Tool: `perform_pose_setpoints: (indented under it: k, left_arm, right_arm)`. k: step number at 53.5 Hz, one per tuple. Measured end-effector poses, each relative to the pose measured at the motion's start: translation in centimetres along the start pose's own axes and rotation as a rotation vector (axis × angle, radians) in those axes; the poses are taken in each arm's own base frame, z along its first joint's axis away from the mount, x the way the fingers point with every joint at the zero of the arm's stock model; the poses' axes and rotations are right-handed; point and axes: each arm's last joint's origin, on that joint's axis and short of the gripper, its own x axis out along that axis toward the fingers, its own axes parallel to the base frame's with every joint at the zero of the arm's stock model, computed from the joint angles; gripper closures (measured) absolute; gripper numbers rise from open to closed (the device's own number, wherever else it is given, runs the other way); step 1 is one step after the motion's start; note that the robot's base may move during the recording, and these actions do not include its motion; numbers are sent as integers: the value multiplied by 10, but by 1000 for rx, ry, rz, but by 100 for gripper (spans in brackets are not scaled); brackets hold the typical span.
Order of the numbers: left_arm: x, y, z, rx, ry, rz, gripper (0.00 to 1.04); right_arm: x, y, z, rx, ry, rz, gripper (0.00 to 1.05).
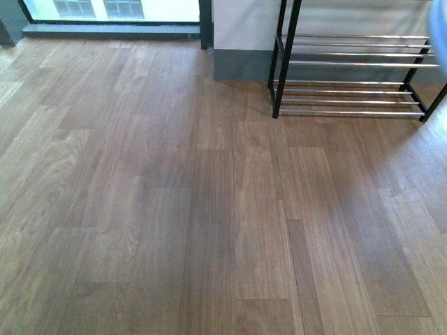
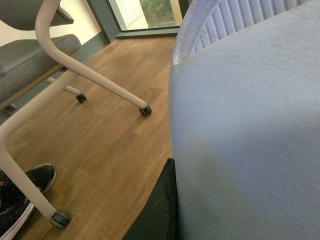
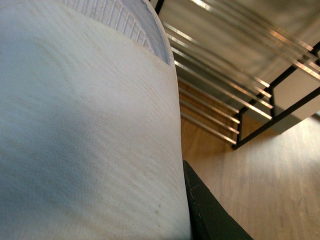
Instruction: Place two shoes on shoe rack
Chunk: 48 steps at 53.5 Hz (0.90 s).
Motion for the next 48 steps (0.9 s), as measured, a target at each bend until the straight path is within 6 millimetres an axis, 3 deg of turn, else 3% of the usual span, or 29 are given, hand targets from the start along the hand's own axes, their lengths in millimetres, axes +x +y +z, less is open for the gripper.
perform_pose_setpoints:
  k: [4,9,12,18,24,48]
  left_arm:
    - [0,0,0,0,0,0,103]
    - [0,0,0,0,0,0,103]
    - [0,0,0,0,0,0,103]
    - [0,0,0,0,0,0,103]
    - [0,0,0,0,0,0,103]
    - [0,0,0,0,0,0,103]
  right_arm:
    - [-45,-1,27,12,-76,0,103]
    - [-75,2,38,22,-116,5,103]
    - [-105,11,44,34,-148,25,103]
    - [-136,20,51,23,-211,1,103]
    - [-148,19,60,3,-272,-36,103]
    - [-148,20,59,7,-268,-36,103]
